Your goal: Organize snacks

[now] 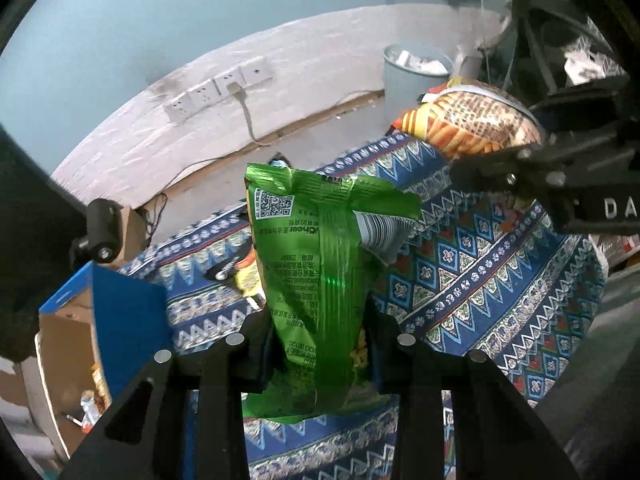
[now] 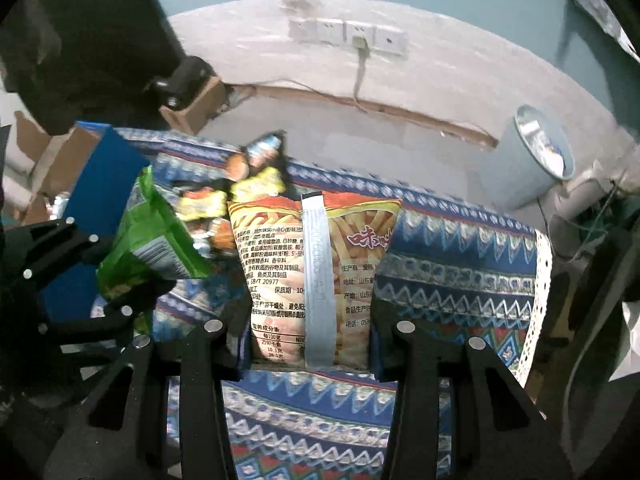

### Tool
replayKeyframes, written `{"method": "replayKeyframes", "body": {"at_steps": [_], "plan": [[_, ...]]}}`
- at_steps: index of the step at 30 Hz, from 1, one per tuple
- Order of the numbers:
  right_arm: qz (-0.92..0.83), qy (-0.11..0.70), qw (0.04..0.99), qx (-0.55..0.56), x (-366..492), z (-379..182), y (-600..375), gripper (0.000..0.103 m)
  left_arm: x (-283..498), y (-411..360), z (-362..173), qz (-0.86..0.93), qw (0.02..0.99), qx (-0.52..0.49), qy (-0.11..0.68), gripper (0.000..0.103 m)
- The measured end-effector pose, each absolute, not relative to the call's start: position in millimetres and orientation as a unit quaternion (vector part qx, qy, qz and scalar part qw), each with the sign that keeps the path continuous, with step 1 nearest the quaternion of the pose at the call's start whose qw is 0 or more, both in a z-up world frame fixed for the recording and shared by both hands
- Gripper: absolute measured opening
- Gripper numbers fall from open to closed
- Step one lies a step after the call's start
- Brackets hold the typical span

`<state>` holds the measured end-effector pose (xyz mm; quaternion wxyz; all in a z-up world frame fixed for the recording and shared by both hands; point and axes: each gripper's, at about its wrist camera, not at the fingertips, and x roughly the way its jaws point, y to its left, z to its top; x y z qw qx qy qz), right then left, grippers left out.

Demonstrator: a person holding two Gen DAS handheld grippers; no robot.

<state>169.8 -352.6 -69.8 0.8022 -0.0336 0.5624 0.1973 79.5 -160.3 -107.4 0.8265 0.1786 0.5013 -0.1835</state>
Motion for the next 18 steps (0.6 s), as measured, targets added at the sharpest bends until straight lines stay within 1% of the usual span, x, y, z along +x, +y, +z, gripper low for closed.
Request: {"method": "replayKeyframes", "body": {"at_steps": [9,18], "plan": [[0.234,0.534,0.811,-0.051,148.2,-34.4,-316.0,0.042,66.2,-113.8,-72.3,-0.153,0.846,0.161,0.485,0.036],[0.266,0.511,0.814,-0.069,135.3,-4.6,-271.3,0.042,53.6,-64.2,-53.3,-0.12,0.862,0.145,0.471,0.036]]}}
